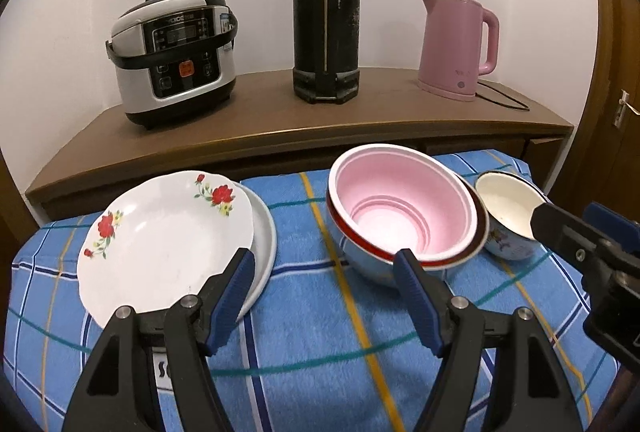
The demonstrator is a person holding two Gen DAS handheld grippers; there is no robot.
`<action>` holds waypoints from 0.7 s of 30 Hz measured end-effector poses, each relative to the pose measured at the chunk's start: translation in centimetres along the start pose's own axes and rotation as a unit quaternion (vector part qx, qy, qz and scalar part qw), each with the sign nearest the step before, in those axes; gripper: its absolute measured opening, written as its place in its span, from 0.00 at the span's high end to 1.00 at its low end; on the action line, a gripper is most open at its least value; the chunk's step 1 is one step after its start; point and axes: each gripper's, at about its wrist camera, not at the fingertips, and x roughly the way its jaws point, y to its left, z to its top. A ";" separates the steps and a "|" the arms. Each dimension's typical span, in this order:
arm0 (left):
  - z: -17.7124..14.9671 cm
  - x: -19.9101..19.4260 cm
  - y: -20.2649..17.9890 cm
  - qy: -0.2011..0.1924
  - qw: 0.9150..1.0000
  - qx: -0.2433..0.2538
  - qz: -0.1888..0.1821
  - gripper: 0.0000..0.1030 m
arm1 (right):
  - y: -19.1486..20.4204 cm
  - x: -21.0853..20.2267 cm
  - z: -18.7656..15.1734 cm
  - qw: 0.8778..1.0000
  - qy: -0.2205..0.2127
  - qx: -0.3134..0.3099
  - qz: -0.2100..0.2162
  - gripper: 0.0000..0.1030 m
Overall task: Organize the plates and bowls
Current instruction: 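Withdraw both grippers from the nested bowls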
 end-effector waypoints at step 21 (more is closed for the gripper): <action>-0.8 -3.9 -1.9 -0.012 0.999 0.020 0.032 0.28 | -2.2 -3.5 -1.4 1.000 -0.014 0.017 0.014 0.28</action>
